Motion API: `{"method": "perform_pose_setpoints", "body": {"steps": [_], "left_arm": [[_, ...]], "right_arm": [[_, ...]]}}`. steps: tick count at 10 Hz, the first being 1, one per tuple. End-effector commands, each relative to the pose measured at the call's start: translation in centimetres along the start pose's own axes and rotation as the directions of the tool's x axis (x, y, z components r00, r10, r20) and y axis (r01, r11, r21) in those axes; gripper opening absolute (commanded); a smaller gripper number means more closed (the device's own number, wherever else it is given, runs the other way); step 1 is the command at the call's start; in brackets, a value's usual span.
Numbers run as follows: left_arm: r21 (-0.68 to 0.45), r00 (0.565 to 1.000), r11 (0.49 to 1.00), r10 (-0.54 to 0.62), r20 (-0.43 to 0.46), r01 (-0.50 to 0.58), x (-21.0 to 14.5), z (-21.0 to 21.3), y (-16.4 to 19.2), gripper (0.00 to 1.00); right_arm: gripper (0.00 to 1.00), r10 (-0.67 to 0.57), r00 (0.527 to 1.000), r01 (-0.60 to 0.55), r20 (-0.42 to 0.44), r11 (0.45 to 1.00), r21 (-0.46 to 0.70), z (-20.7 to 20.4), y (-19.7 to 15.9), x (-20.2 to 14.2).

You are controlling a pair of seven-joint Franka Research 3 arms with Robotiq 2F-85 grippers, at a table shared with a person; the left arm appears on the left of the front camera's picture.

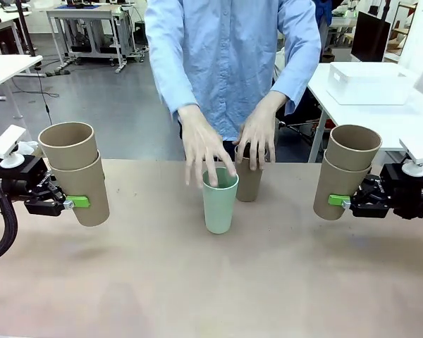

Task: Stack the cups and store them in the basket.
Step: Place the stack of Reusable plastic cups into the Pantry Basket.

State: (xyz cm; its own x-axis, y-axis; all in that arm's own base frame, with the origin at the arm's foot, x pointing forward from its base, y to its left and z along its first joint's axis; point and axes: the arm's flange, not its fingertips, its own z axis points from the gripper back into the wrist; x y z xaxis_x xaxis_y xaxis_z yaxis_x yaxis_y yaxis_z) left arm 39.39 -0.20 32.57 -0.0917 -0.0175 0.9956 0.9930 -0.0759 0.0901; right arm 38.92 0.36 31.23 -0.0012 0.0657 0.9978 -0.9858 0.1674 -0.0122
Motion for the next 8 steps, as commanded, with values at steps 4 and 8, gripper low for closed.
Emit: {"method": "perform_pose_setpoints", "body": {"steps": [4,8], "left_arm": [[-0.003,1.0,1.0,-0.014,0.003,0.014,0.34,-0.1,-0.05,0.85],[-0.003,1.0,1.0,-0.014,0.003,0.014,0.34,-0.1,-0.05,0.85]], "right_arm": [[0.85,0.019,1.0,-0.019,0.01,1.0,-0.011,-0.04,-0.11,0.22],[0.85,0.019,1.0,-0.019,0.01,1.0,-0.011,-0.04,-0.11,0.22]]}}
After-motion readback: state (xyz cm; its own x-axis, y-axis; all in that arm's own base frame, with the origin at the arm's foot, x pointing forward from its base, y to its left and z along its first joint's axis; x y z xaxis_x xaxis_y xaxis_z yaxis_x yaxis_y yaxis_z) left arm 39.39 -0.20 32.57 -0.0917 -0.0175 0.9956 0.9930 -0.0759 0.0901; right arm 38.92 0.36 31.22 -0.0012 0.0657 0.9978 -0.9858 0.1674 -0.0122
